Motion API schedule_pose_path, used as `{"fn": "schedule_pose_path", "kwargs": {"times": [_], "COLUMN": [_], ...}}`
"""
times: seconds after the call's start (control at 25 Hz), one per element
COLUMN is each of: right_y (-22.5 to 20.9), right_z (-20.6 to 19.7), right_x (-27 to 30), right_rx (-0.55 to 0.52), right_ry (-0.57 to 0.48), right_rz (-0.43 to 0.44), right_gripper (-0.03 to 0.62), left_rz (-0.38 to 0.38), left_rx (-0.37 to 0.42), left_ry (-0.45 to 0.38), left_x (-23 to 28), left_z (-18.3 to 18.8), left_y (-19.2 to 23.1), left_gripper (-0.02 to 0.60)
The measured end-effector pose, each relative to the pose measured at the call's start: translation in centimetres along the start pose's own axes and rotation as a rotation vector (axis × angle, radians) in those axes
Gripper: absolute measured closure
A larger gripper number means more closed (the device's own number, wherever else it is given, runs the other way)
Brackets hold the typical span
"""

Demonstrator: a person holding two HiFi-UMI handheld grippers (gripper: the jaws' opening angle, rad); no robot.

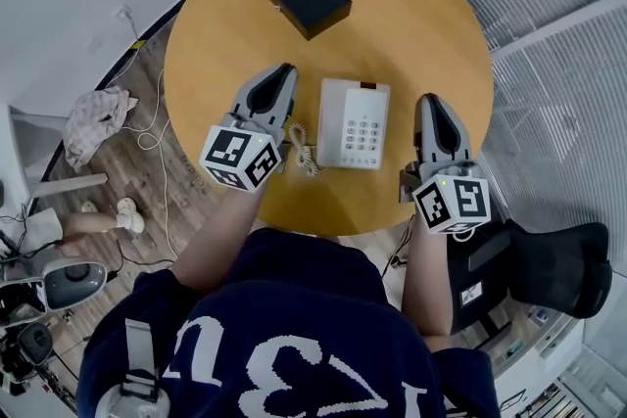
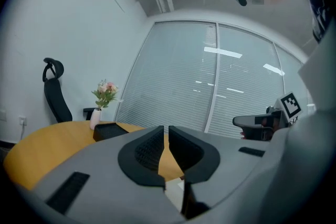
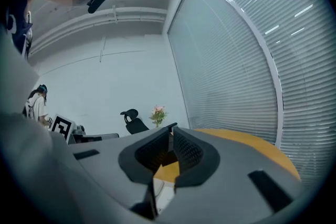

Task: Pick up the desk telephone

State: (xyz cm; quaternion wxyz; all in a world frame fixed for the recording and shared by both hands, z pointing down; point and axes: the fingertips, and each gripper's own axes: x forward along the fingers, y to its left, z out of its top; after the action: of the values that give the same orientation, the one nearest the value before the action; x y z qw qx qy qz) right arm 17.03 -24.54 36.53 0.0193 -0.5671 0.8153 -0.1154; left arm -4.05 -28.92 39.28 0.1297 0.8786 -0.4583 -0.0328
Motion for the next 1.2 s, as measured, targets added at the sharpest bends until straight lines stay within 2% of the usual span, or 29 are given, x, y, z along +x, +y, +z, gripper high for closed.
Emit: {"fn": "schedule_pose_path", "kwargs": {"times": [0.12,0.16,0.24,0.36,0.52,0.64,0.72,0.84,1.0,1.2], "right_y": [-0.5,-0.7,-1.1,-1.7,-2.4,-3.3,-3.8,-4.1,-4.7,-4.6], "right_z": [-2.9,-4.0,-6.5,-9.8,-13.3,-16.4,-18.5,-21.3,-23.8,-25.4], "right_x": [0.9,1.1,1.5,1.9,2.1,2.5,2.8,3.3,3.4,3.4], "right_rx": [0.02,0.029,0.055,0.087,0.111,0.166,0.217,0.314,0.409,0.533], "right_ry": [0.072,0.1,0.159,0.231,0.293,0.363,0.421,0.504,0.573,0.623], "right_rz": [0.0,0.002,0.009,0.018,0.022,0.031,0.05,0.095,0.131,0.196], "right_gripper": [0.562,0.562,0.559,0.5,0.495,0.458,0.414,0.373,0.355,0.344], "left_rz": [-0.018,-0.027,-0.045,-0.071,-0.109,-0.126,-0.137,-0.158,-0.205,-0.249], "left_rx": [-0.051,-0.067,-0.098,-0.162,-0.249,-0.321,-0.381,-0.497,-0.659,-0.681], "left_ry": [0.062,0.087,0.145,0.237,0.342,0.417,0.461,0.538,0.606,0.664], "left_x": [0.5,0.6,0.9,1.3,1.5,1.9,2.1,2.3,2.3,2.2], "left_z": [-2.6,-3.5,-5.6,-9.0,-13.1,-15.9,-17.5,-19.6,-21.4,-22.3], "left_y": [0.3,0.4,0.4,0.5,0.1,0.0,-0.2,-0.6,-1.8,-2.6], "left_gripper": [0.563,0.546,0.472,0.44,0.429,0.375,0.34,0.33,0.313,0.299]}}
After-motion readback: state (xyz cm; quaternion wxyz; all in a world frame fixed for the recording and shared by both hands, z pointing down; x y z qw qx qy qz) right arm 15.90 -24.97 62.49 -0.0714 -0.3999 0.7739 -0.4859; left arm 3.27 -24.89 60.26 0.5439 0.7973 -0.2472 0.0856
